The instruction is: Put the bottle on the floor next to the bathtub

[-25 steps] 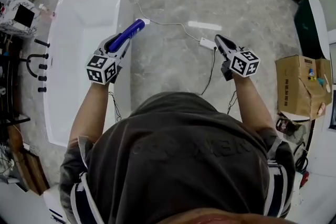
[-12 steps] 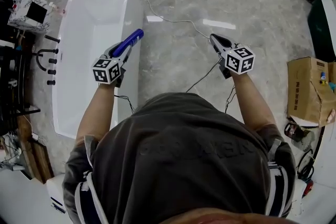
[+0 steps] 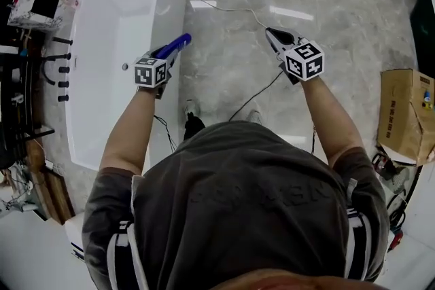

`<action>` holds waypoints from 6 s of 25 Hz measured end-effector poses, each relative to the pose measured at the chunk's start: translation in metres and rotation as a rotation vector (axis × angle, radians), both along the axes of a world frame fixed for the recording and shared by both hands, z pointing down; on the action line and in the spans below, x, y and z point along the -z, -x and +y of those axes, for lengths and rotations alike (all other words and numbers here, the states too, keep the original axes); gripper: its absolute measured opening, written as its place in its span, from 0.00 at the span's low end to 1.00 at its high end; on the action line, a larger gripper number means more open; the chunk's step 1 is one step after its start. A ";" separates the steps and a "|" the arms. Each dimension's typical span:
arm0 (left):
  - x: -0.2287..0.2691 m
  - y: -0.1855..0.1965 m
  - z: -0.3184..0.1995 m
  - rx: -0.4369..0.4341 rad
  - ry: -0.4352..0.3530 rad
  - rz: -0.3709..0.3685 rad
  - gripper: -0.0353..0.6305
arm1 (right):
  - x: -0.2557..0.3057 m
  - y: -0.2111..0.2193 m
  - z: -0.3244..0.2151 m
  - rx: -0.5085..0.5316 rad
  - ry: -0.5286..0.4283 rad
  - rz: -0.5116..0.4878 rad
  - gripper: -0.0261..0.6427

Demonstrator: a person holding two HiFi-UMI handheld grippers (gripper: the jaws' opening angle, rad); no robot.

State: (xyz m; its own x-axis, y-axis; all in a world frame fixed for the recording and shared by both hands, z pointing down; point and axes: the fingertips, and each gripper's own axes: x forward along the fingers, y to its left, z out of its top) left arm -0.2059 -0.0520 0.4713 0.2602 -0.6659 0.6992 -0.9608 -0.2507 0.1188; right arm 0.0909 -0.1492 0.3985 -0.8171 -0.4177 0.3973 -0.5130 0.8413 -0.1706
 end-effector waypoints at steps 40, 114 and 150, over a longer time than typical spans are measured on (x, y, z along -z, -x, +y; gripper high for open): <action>-0.753 0.177 0.013 0.182 0.707 -0.192 0.25 | -0.662 0.177 -0.027 0.046 0.200 0.309 0.03; 0.255 -0.062 -0.018 -0.256 -0.614 0.371 0.06 | 0.150 0.013 0.031 -0.230 -0.143 -0.052 0.03; 0.256 -0.062 0.000 -0.244 -0.626 0.318 0.06 | 0.149 0.014 0.042 -0.208 -0.144 -0.039 0.03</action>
